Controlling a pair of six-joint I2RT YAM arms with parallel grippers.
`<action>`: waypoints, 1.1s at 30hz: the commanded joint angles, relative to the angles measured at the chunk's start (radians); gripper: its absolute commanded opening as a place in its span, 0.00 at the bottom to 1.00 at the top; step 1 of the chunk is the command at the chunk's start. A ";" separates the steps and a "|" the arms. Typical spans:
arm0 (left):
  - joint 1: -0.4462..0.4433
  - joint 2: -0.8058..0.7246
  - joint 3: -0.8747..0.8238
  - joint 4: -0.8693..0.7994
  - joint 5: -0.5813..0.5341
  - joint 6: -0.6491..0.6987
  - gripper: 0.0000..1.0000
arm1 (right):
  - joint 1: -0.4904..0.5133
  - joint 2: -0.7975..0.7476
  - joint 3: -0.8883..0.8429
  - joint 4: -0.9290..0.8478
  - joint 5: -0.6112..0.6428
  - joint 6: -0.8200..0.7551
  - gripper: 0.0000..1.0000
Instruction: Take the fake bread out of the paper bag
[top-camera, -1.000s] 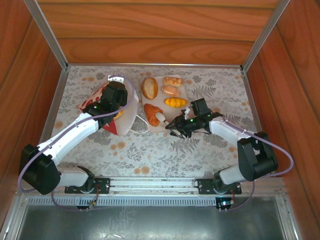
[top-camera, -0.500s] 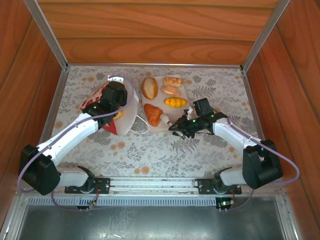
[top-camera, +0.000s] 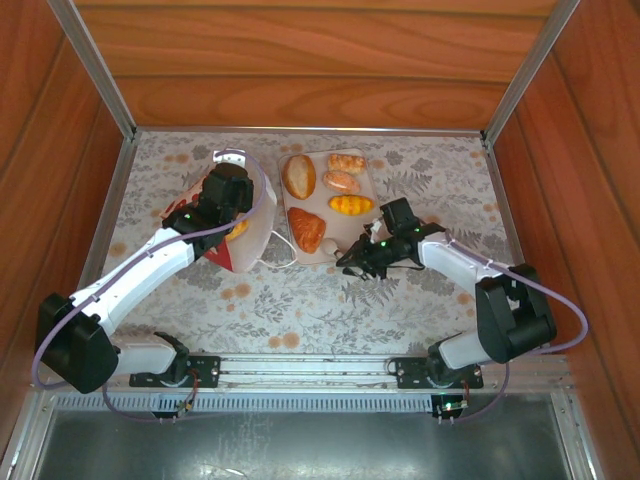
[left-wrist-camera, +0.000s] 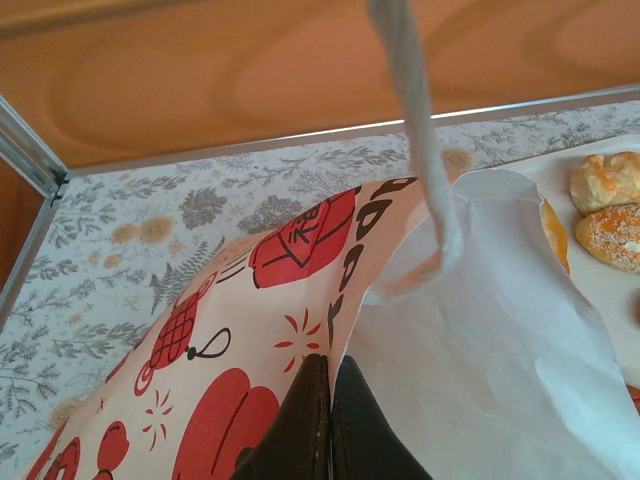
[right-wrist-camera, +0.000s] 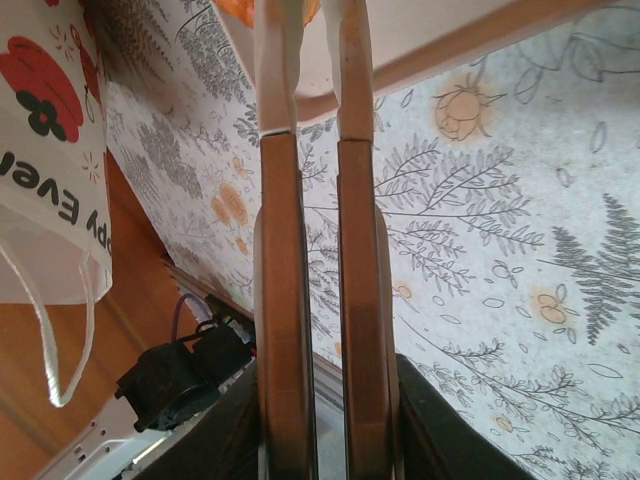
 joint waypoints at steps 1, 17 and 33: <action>0.005 -0.027 -0.006 0.007 0.000 -0.015 0.00 | 0.023 0.023 0.043 0.017 -0.025 -0.023 0.30; 0.004 -0.038 -0.016 0.006 0.022 0.026 0.00 | 0.039 -0.119 0.145 -0.237 0.103 -0.109 0.30; 0.003 -0.021 -0.015 0.015 0.059 0.039 0.00 | 0.241 -0.138 0.485 -0.357 0.169 -0.169 0.34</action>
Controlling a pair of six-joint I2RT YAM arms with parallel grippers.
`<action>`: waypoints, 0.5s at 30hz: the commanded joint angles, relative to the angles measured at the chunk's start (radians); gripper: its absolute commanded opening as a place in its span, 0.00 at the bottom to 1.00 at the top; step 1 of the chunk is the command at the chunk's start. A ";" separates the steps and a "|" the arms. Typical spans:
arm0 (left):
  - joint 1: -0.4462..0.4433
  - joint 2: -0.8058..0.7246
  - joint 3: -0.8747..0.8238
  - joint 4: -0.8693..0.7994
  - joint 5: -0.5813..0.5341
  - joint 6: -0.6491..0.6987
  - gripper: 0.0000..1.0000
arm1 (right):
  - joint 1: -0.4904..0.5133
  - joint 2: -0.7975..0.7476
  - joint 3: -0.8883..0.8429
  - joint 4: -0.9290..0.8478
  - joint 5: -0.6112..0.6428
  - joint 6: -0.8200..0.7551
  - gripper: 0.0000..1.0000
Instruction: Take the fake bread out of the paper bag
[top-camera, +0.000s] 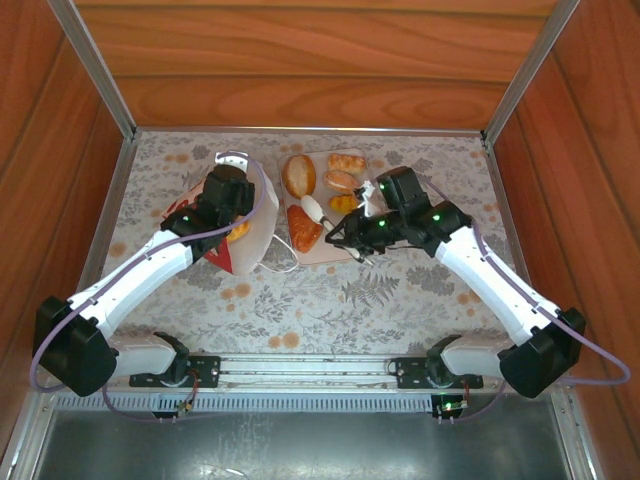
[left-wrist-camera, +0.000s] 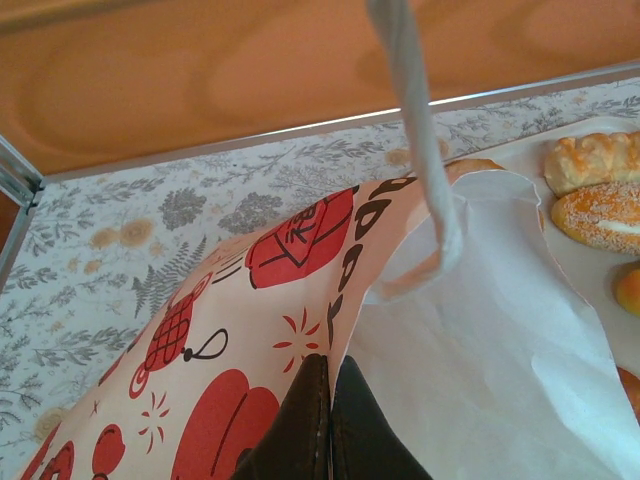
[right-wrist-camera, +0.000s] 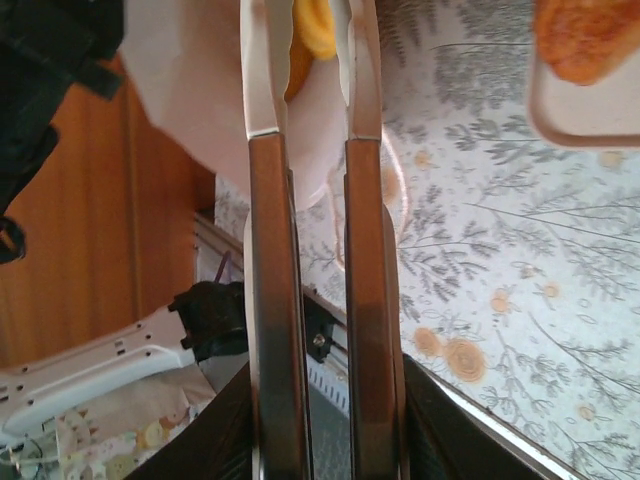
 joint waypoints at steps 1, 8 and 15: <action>0.004 -0.004 0.002 0.017 0.007 0.006 0.00 | 0.051 0.054 0.070 -0.040 0.006 -0.051 0.34; 0.002 0.008 0.004 0.029 0.005 -0.008 0.00 | 0.131 0.229 0.223 -0.071 -0.025 -0.111 0.36; 0.003 0.008 0.003 0.042 -0.006 -0.027 0.00 | 0.139 0.402 0.305 -0.095 -0.075 -0.138 0.37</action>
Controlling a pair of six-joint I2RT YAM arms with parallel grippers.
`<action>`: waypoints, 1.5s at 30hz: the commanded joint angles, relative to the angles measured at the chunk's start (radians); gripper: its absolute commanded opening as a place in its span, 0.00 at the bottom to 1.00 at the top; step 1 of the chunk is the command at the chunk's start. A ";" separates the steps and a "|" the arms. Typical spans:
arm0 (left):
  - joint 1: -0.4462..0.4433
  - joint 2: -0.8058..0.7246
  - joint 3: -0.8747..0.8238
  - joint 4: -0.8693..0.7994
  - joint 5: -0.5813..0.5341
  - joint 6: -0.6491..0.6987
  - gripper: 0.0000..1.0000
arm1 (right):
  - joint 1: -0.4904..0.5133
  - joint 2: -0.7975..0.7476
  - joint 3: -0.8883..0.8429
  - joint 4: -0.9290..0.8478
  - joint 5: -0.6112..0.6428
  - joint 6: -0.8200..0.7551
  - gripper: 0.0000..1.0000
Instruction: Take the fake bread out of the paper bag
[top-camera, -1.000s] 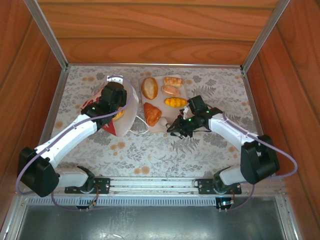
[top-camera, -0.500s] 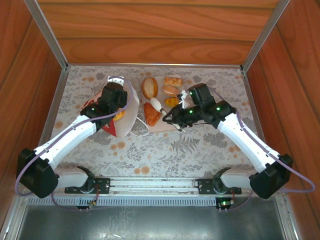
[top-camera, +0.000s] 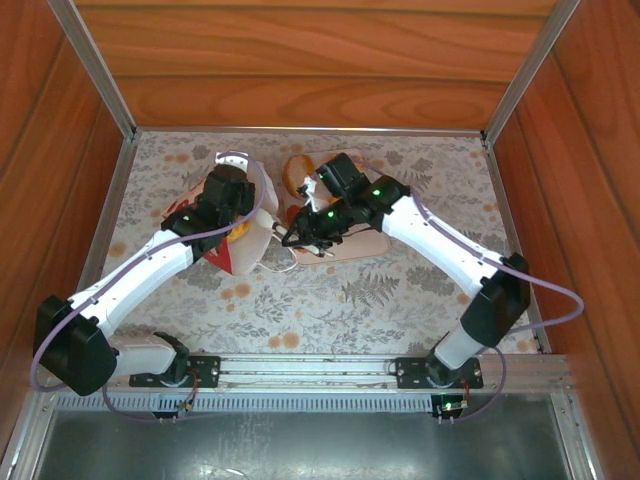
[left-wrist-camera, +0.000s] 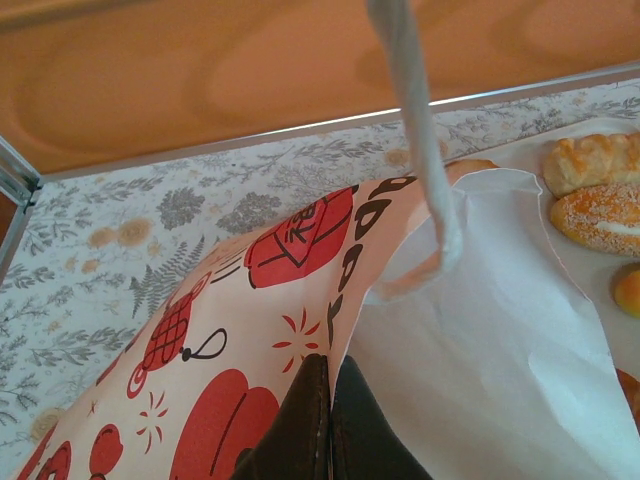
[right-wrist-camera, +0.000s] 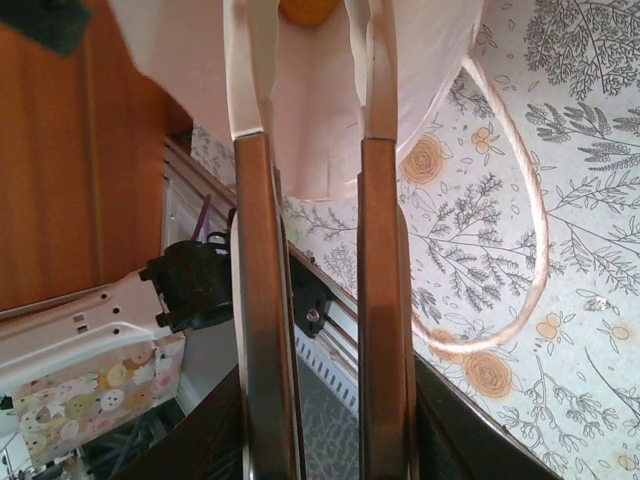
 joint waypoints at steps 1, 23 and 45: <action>0.002 0.005 0.002 0.039 -0.007 -0.024 0.00 | 0.006 0.068 0.042 -0.018 -0.067 -0.040 0.37; -0.004 0.019 -0.014 0.101 -0.023 -0.050 0.00 | 0.007 0.324 0.175 -0.076 -0.173 -0.060 0.51; -0.015 0.013 -0.033 0.132 0.047 -0.028 0.00 | -0.035 0.455 0.254 0.033 -0.252 0.056 0.55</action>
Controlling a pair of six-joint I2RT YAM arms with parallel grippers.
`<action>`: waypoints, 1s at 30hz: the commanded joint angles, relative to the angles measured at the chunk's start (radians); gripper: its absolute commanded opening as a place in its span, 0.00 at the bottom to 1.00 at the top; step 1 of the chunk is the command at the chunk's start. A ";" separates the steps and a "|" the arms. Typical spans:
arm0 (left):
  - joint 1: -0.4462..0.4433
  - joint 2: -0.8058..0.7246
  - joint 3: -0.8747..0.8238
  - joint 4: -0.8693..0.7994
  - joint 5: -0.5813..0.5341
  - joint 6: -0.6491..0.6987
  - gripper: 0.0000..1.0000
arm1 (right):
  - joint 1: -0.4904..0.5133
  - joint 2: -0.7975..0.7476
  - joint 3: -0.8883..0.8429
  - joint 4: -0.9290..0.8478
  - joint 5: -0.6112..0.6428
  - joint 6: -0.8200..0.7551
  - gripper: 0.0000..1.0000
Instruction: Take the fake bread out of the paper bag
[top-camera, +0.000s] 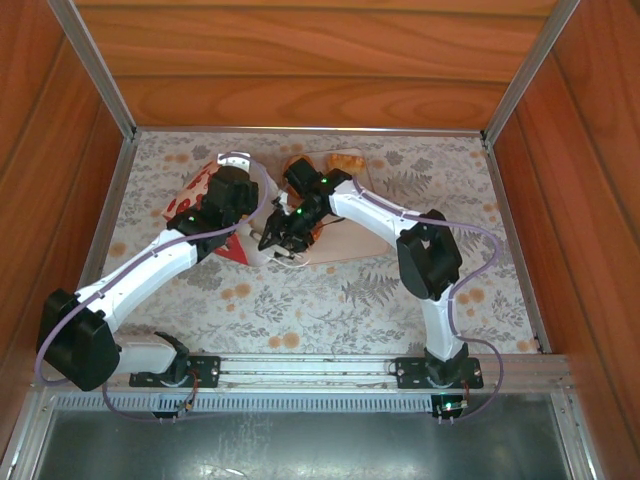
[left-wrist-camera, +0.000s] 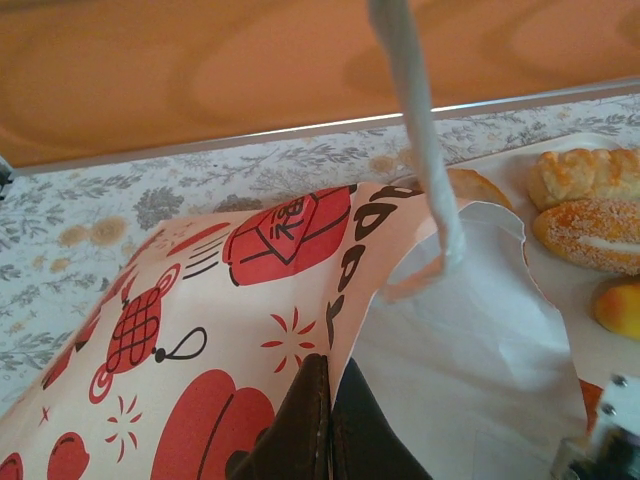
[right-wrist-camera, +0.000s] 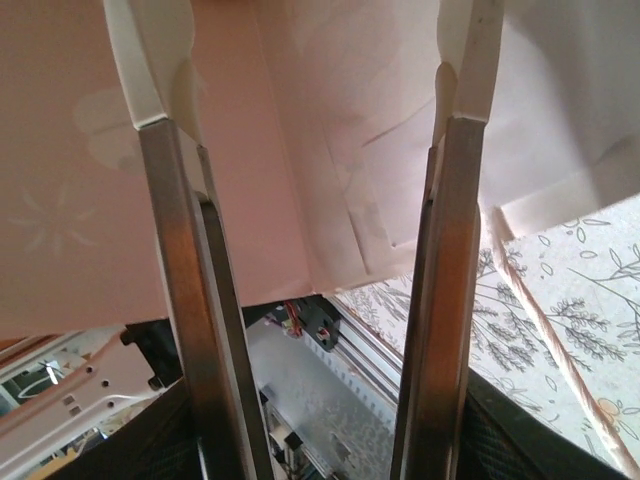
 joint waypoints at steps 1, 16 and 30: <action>-0.009 -0.013 -0.006 0.057 0.029 0.008 0.00 | -0.011 0.025 0.043 0.037 -0.055 0.026 0.55; -0.009 -0.032 -0.016 0.069 0.042 0.015 0.00 | -0.014 0.108 0.112 0.024 -0.058 0.027 0.55; -0.009 -0.033 -0.023 0.058 0.019 0.020 0.00 | -0.023 0.116 0.145 -0.011 -0.010 -0.002 0.26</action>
